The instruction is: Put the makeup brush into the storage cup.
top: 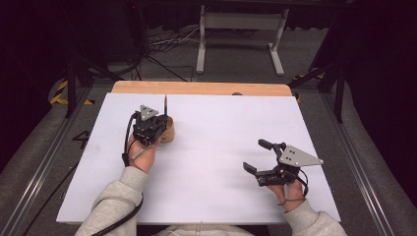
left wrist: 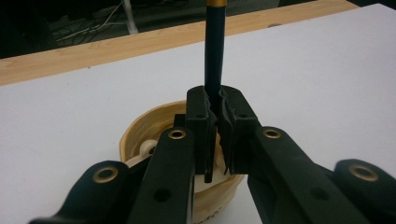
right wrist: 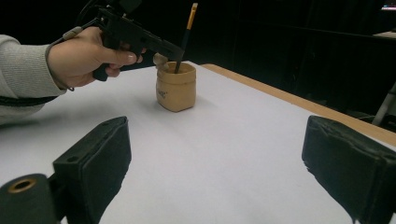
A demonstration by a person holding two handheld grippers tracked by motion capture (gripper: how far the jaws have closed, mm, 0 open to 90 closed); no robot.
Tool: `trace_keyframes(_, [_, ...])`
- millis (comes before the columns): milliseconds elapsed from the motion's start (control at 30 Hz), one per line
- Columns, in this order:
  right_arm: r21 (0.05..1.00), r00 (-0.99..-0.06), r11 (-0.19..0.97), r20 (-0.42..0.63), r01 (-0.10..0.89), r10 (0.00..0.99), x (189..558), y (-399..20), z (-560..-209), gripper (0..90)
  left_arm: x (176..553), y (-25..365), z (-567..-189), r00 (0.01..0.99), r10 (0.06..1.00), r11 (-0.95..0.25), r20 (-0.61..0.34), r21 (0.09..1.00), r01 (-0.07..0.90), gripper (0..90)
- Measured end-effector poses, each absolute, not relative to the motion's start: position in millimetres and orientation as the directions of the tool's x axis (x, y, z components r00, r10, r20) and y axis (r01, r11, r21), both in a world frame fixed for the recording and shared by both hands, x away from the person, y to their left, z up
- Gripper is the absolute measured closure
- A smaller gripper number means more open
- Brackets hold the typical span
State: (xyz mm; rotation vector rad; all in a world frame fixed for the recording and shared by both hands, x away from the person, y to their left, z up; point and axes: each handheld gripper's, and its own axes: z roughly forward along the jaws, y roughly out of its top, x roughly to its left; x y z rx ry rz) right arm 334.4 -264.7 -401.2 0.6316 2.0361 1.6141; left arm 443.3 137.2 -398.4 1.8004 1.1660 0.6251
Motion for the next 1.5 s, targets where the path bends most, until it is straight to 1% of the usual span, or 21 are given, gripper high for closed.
trace_keyframes(67, [0.976,-0.787,0.206,-0.074,0.068,0.612,334,-265,-401,8.6,442,138,-397,0.439,0.897,-0.165,-0.059,0.875,0.455,80.7])
trace_keyframes(100, [0.976,-0.787,0.206,-0.074,0.068,0.612,334,-264,-401,8.6,441,139,-397,0.441,0.895,-0.159,-0.065,0.878,0.451,74.4])
trace_keyframes(167, [0.977,-0.786,0.205,-0.075,0.067,0.614,334,-265,-401,8.6,439,140,-396,0.446,0.893,-0.156,-0.067,0.882,0.444,69.4])
trace_keyframes(200, [0.977,-0.785,0.202,-0.075,0.065,0.615,334,-265,-401,8.5,438,141,-395,0.454,0.888,-0.154,-0.072,0.884,0.442,69.4])
trace_keyframes(233, [0.977,-0.783,0.201,-0.073,0.067,0.618,334,-265,-400,8.6,437,142,-394,0.460,0.885,-0.154,-0.074,0.885,0.439,66.2])
trace_keyframes(267, [0.977,-0.783,0.201,-0.076,0.064,0.618,334,-266,-400,8.6,435,143,-393,0.461,0.884,-0.145,-0.079,0.891,0.429,60.0])
trace_keyframes(333, [0.977,-0.782,0.202,-0.074,0.067,0.619,334,-266,-400,8.6,430,147,-390,0.483,0.871,-0.133,-0.093,0.901,0.413,54.8])
trace_keyframes(367, [0.976,-0.783,0.206,-0.076,0.068,0.618,335,-266,-400,8.6,430,147,-390,0.483,0.871,-0.133,-0.093,0.901,0.413,50.5])
trace_keyframes(400, [0.976,-0.783,0.206,-0.076,0.068,0.618,335,-266,-400,8.6,428,149,-389,0.496,0.863,-0.131,-0.095,0.906,0.401,50.5])
trace_keyframes(433, [0.976,-0.783,0.208,-0.077,0.068,0.617,336,-267,-400,8.6,426,150,-388,0.506,0.858,-0.133,-0.091,0.911,0.390,40.6])
trace_keyframes(467, [0.975,-0.782,0.211,-0.079,0.068,0.618,336,-267,-400,8.6,424,151,-386,0.518,0.850,-0.129,-0.096,0.915,0.382,37.7])
trace_keyframes(500, [0.975,-0.782,0.211,-0.079,0.068,0.618,336,-267,-400,8.6,422,152,-385,0.526,0.844,-0.125,-0.100,0.918,0.375,37.7])
trace_keyframes(567, [0.973,-0.780,0.218,-0.082,0.071,0.620,337,-269,-399,8.8,417,156,-382,0.550,0.829,-0.113,-0.106,0.930,0.350,31.8])
trace_keyframes(600, [0.974,-0.781,0.216,-0.080,0.071,0.619,338,-271,-398,8.6,412,159,-379,0.578,0.808,-0.099,-0.117,0.940,0.328,26.8])
trace_keyframes(667, [0.977,-0.782,0.201,-0.069,0.073,0.620,339,-274,-398,8.2,406,163,-377,0.625,0.771,-0.103,-0.123,0.944,0.312,21.1])
trace_keyframes(700, [0.977,-0.782,0.201,-0.069,0.073,0.620,339,-274,-398,8.2,406,163,-377,0.625,0.771,-0.103,-0.123,0.944,0.312,17.8])
trace_keyframes(833, [0.983,-0.778,0.158,-0.027,0.093,0.627,343,-284,-397,6.0,395,170,-375,0.664,0.736,-0.083,-0.131,0.956,0.281,13.5])
trace_keyframes(1067, [0.986,-0.754,0.150,-0.044,0.074,0.655,344,-296,-395,3.3,380,180,-373,0.713,0.691,-0.072,-0.119,0.970,0.232,7.8])
trace_keyframes(1267, [0.985,-0.738,0.159,-0.063,0.061,0.672,344,-298,-397,1.0,371,184,-373,0.733,0.674,-0.086,-0.091,0.976,0.201,4.7])
trace_keyframes(1333, [0.985,-0.736,0.157,-0.056,0.069,0.675,344,-299,-399,0.0,365,186,-373,0.741,0.668,-0.104,-0.063,0.979,0.177,4.2])
trace_keyframes(1500, [0.985,-0.729,0.153,-0.049,0.078,0.682,344,-304,-402,0.0,356,189,-376,0.742,0.667,-0.108,-0.066,0.977,0.184,3.6])
